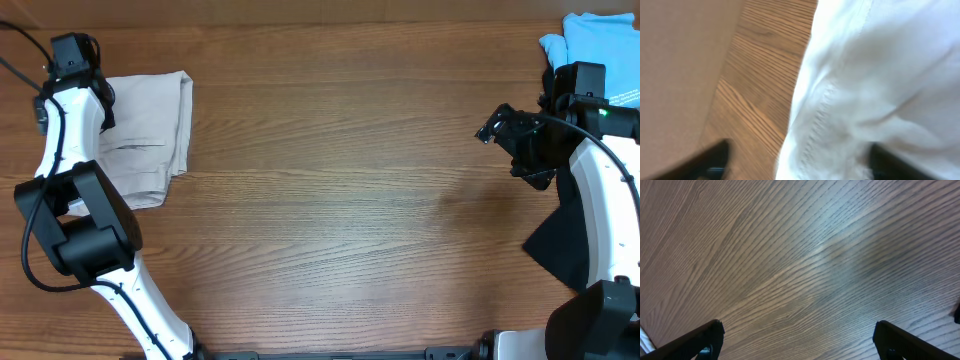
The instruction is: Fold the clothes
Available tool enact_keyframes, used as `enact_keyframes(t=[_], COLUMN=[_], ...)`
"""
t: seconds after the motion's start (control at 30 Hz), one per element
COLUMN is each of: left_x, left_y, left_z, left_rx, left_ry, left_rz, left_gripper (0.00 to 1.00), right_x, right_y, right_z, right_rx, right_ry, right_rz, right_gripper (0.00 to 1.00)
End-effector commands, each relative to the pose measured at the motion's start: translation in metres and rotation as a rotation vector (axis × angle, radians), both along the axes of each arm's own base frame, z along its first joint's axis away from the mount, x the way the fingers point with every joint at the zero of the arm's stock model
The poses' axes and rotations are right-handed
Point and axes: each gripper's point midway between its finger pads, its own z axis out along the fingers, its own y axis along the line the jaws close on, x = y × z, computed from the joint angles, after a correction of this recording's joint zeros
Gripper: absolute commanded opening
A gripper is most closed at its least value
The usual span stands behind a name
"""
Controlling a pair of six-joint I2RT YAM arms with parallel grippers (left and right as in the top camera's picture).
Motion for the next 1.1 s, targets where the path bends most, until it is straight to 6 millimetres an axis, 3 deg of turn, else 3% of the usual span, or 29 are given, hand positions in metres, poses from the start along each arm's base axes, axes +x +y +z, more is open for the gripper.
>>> enact_keyframes(t=[0.0, 0.1, 0.13, 0.17, 0.2, 0.4, 0.57, 0.87, 0.97, 1.07], left_x=[0.004, 0.005, 0.005, 0.005, 0.004, -0.028, -0.038, -0.071, -0.083, -0.082], left_y=[0.012, -0.006, -0.017, -0.044, -0.057, -0.123, -0.148, -0.157, -0.145, -0.136], left_z=[0.028, 0.042, 0.042, 0.036, 0.032, -0.004, -0.03, -0.086, -0.088, -0.078], left_rx=[0.07, -0.008, -0.057, -0.195, -0.256, -0.622, -0.738, -0.757, -0.702, -0.668], left_ry=[-0.032, -0.116, -0.129, -0.145, -0.143, -0.036, 0.026, 0.122, 0.164, 0.15], left_rz=[0.029, 0.076, 0.074, 0.054, 0.047, 0.105, 0.054, 0.079, 0.092, 0.099], left_gripper=[1.0, 0.99, 0.92, 0.41, 0.04, 0.04, 0.04, 0.04, 0.04, 0.04], right_x=[0.003, 0.003, 0.002, 0.002, 0.002, 0.002, 0.002, 0.003, 0.002, 0.003], right_y=[-0.002, -0.002, -0.002, -0.002, -0.002, -0.002, -0.002, -0.002, -0.002, -0.002], right_z=[0.003, 0.003, 0.003, 0.003, 0.003, 0.003, 0.003, 0.003, 0.003, 0.003], right_rx=[-0.01, -0.01, -0.01, -0.01, -0.01, -0.01, -0.01, -0.01, -0.01, -0.01], right_ry=[-0.013, -0.013, -0.013, -0.013, -0.013, -0.013, -0.013, -0.013, -0.013, -0.013], right_rz=[-0.002, -0.002, -0.002, -0.002, -0.002, -0.002, -0.002, -0.002, -0.002, -0.002], right_gripper=[1.0, 1.0, 1.0, 1.0, 1.0, 1.0, 1.0, 1.0, 1.0, 1.0])
